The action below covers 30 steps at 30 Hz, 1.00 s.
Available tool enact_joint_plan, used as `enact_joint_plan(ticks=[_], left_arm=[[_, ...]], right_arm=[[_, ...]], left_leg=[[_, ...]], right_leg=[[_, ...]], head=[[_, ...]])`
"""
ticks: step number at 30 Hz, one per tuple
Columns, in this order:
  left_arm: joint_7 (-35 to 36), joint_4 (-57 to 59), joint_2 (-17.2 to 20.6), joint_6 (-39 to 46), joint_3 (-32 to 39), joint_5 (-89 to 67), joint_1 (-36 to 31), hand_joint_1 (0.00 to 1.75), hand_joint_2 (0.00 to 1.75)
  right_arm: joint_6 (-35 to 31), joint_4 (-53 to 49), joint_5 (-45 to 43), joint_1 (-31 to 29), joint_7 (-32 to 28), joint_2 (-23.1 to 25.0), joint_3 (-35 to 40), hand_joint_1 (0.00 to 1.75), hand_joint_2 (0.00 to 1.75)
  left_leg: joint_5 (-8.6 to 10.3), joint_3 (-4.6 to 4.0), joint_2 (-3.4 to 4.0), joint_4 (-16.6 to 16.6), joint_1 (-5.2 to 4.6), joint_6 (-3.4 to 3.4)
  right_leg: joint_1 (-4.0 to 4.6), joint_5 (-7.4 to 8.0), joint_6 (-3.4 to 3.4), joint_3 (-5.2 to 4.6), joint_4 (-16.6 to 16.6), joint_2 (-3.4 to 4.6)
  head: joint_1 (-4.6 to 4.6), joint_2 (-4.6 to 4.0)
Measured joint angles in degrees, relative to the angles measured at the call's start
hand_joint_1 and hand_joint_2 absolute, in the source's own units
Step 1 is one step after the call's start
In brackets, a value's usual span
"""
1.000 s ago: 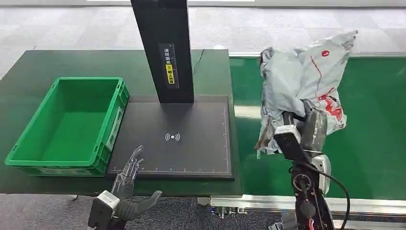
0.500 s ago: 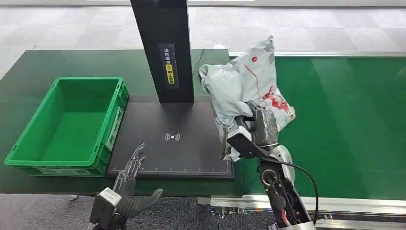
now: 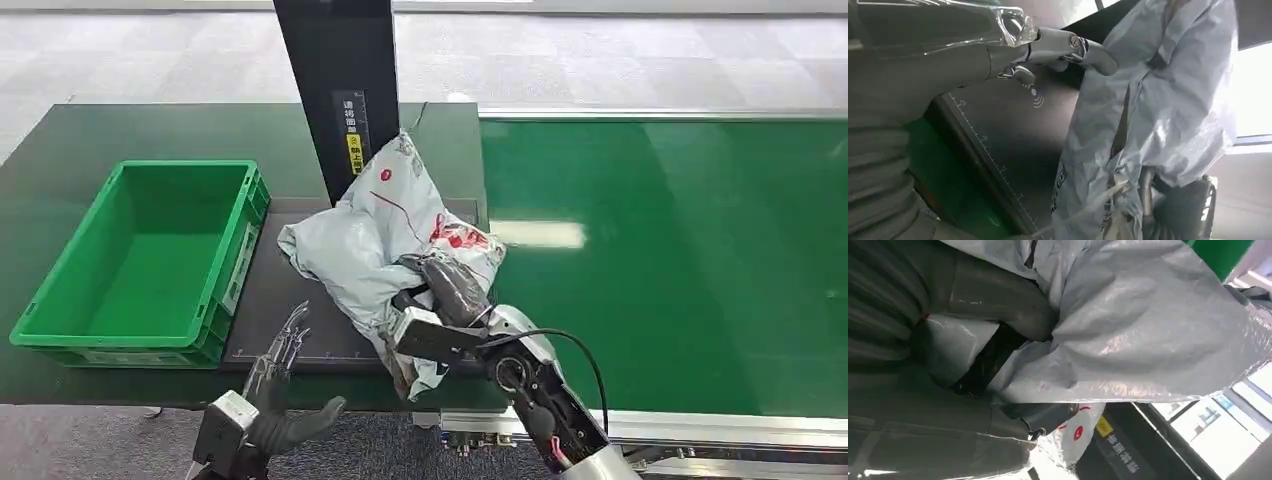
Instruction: Moved the parcel from conveyor to table for the left to box.
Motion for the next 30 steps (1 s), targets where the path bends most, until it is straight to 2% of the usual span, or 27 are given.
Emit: enact_joint_plan(ticks=[3,4,5,12,30], left_arm=[[0.0,0.0,0.0,0.0,0.02,-0.13,0.01,0.0,1.75],[0.0,0.0,0.0,0.0,0.02,-0.15,0.02,0.0,1.75],[0.0,0.0,0.0,0.0,0.04,-0.22,0.02,0.0,1.75],[0.0,0.02,0.0,0.11,0.15,-0.42,0.07,0.0,1.75],[-0.7,0.2,0.17,1.92,2.08,-0.52,0.03,0.0,1.75]], right_arm=[[-0.48,1.07,0.59,-1.12,1.18,0.44,0.96,1.75,1.75],[-1.0,1.55,0.66,-1.45,1.53,0.59,1.22,1.38,1.75],[-1.4,1.95,0.7,-1.76,1.73,0.72,1.33,0.0,1.75],[-3.59,4.17,1.33,-2.66,3.3,1.0,1.68,0.0,1.75],[-3.65,4.92,0.35,-2.49,3.37,0.81,1.44,0.0,1.75]], left_leg=[[0.0,0.0,-0.01,0.0,0.01,-0.01],[0.01,0.0,0.0,0.0,0.01,-0.01],[0.01,0.01,0.0,0.0,0.02,-0.01],[0.0,-0.01,0.0,0.0,0.01,0.0],[0.0,0.0,0.0,0.0,0.01,-0.01]], right_leg=[[0.01,0.0,0.0,0.0,0.0,0.0],[0.01,0.0,0.0,0.0,0.0,0.0],[0.02,0.0,-0.01,0.0,0.01,0.0],[0.01,0.0,0.0,0.0,0.0,0.0],[0.01,0.0,0.0,-0.02,0.0,0.0]], head=[[0.0,0.0],[0.0,0.0],[0.0,0.0],[0.02,0.0],[0.0,0.0]])
